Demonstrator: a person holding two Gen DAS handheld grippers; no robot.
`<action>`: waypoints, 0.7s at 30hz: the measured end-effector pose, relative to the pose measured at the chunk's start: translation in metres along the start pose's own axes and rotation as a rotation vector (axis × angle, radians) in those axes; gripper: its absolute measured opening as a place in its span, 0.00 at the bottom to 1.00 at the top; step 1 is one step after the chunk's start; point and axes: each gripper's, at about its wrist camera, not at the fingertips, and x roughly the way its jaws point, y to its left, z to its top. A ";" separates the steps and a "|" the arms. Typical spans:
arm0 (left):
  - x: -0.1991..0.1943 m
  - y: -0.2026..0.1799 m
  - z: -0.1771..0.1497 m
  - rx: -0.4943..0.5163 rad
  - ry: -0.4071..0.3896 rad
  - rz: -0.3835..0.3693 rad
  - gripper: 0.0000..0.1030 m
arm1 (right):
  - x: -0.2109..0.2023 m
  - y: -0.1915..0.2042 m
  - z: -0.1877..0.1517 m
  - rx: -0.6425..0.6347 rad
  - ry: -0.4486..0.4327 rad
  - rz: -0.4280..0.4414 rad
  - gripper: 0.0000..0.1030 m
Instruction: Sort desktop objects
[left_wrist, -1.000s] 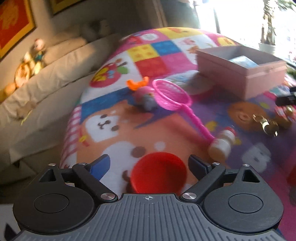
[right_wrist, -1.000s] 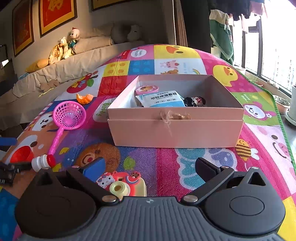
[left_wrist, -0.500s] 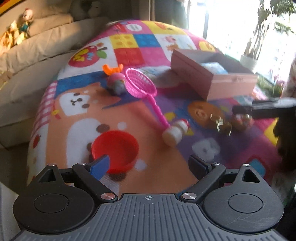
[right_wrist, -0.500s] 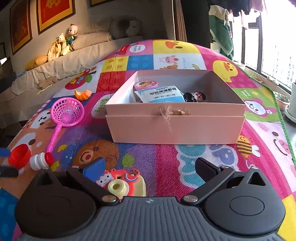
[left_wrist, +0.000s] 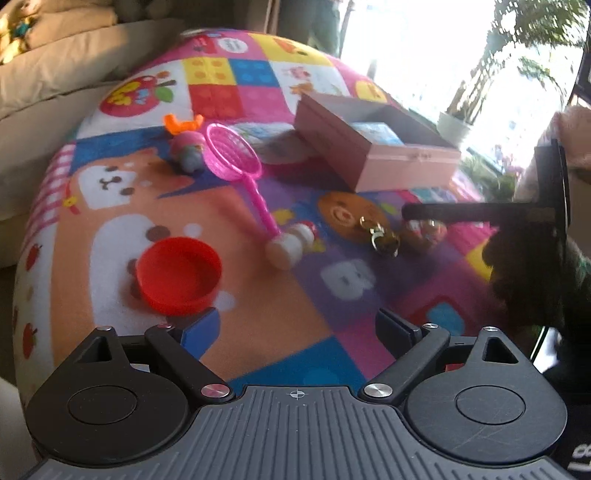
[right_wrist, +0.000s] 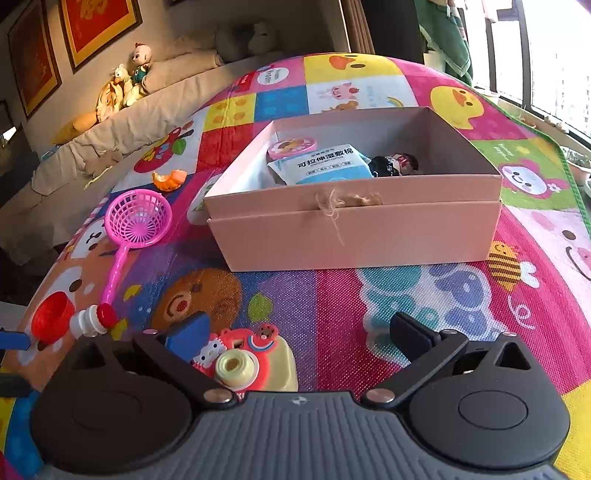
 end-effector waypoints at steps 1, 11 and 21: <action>0.003 0.000 0.000 0.005 0.010 0.010 0.92 | 0.000 0.000 0.000 0.000 0.000 -0.002 1.00; 0.052 0.020 0.027 0.008 0.001 0.068 0.93 | -0.033 0.027 -0.019 -0.187 -0.153 -0.139 0.99; 0.059 0.015 0.051 0.095 -0.040 0.093 0.95 | -0.024 0.023 -0.022 -0.170 -0.130 -0.155 0.99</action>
